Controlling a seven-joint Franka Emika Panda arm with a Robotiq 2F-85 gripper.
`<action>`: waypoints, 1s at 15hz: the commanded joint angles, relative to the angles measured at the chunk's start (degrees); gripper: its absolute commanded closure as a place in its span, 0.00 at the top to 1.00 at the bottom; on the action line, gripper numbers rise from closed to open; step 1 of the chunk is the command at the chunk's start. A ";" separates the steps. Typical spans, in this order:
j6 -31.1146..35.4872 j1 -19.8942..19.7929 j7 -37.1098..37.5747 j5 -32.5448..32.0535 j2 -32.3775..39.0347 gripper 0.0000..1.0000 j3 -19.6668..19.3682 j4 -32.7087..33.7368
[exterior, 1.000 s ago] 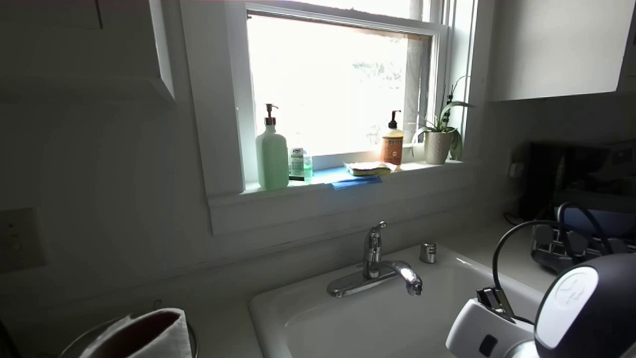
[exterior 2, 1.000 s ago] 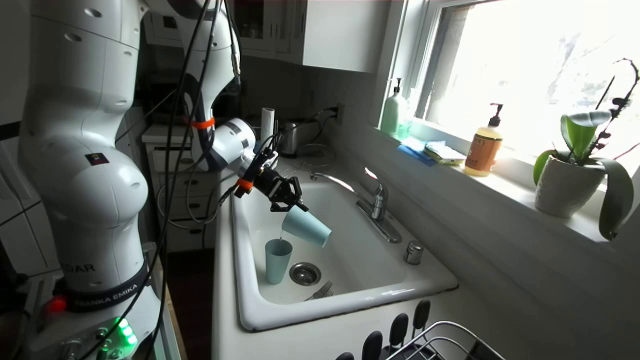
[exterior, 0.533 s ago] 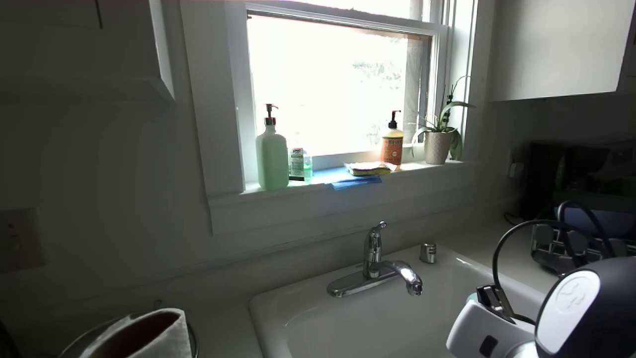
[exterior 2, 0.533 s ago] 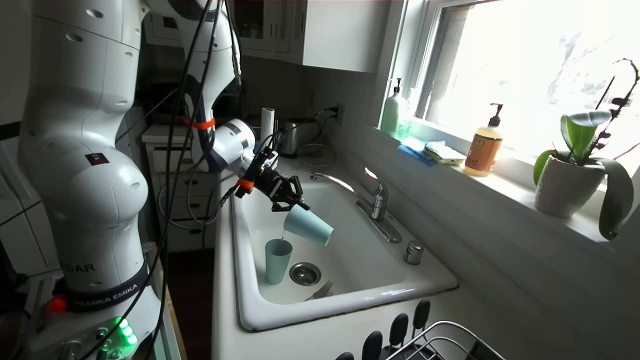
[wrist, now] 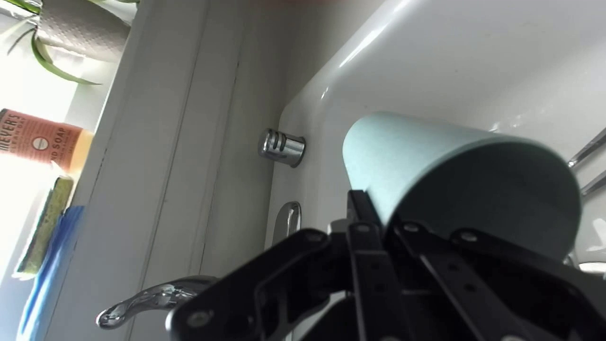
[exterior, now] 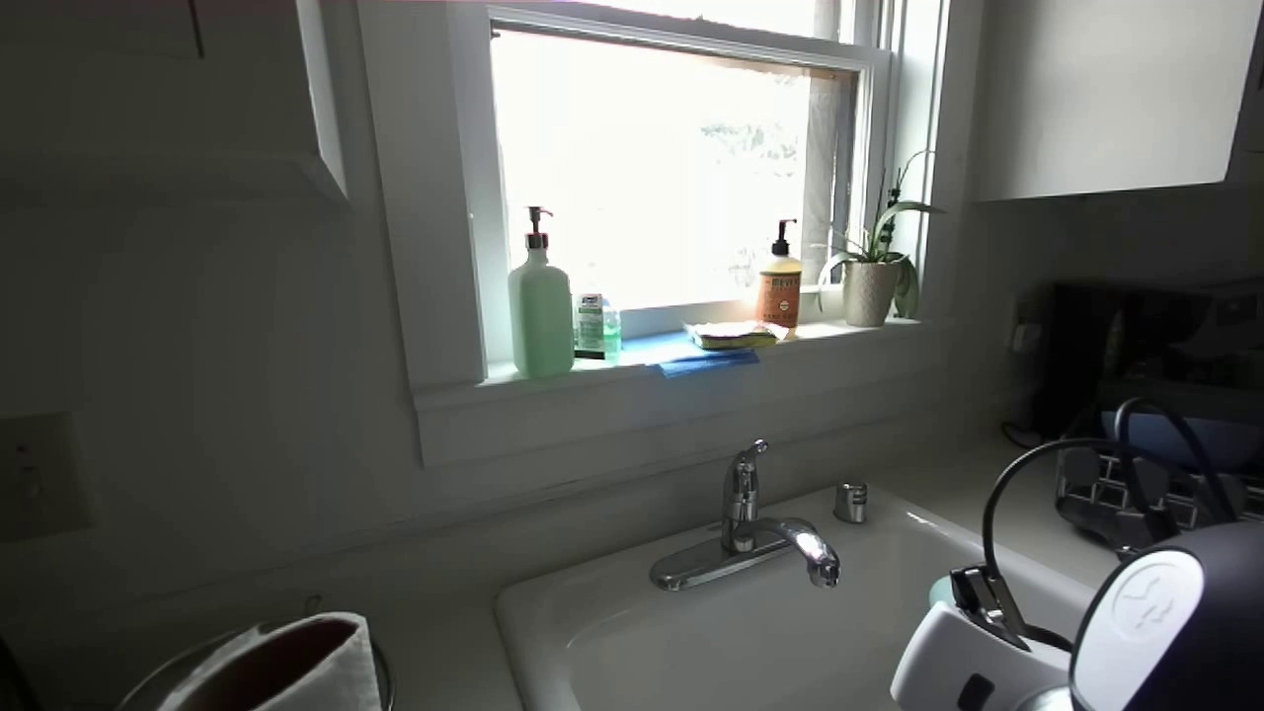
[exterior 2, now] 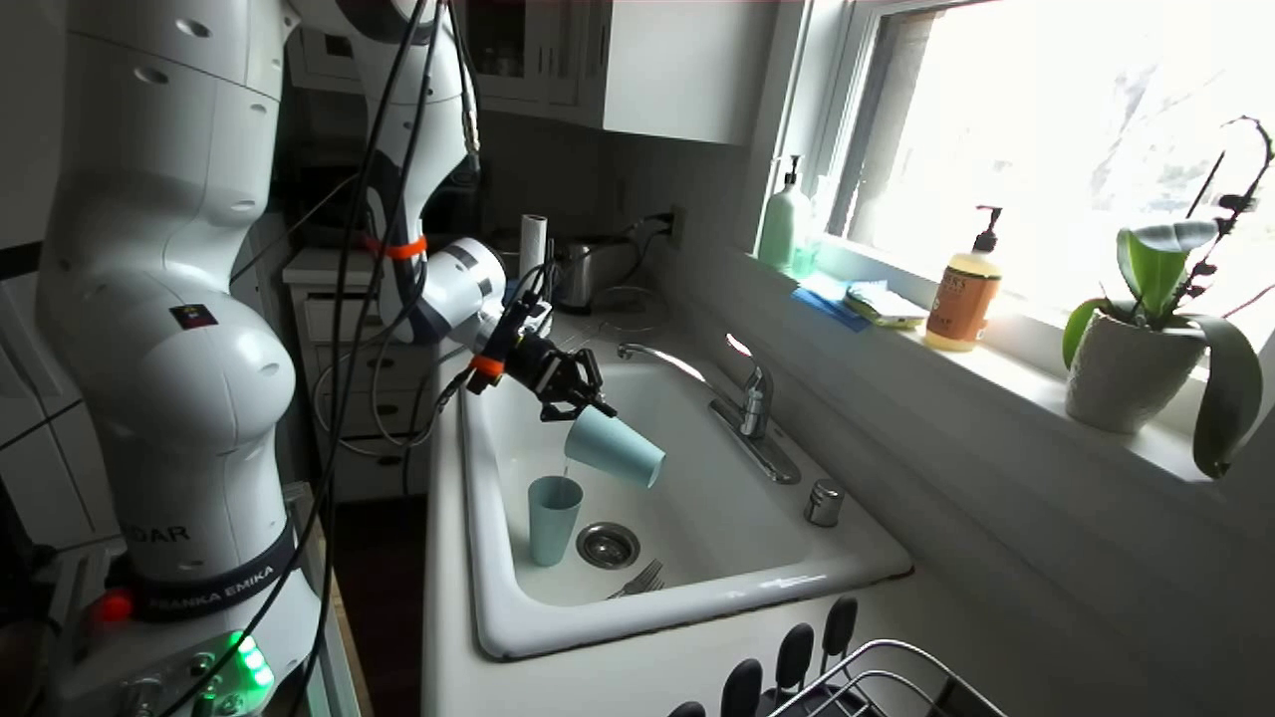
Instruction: Move the faucet head to the left, pick up the cup on the right and pour its contents into the cup in the sink
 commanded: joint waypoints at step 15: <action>0.01 0.01 -0.67 -0.37 0.36 0.01 0.91 0.26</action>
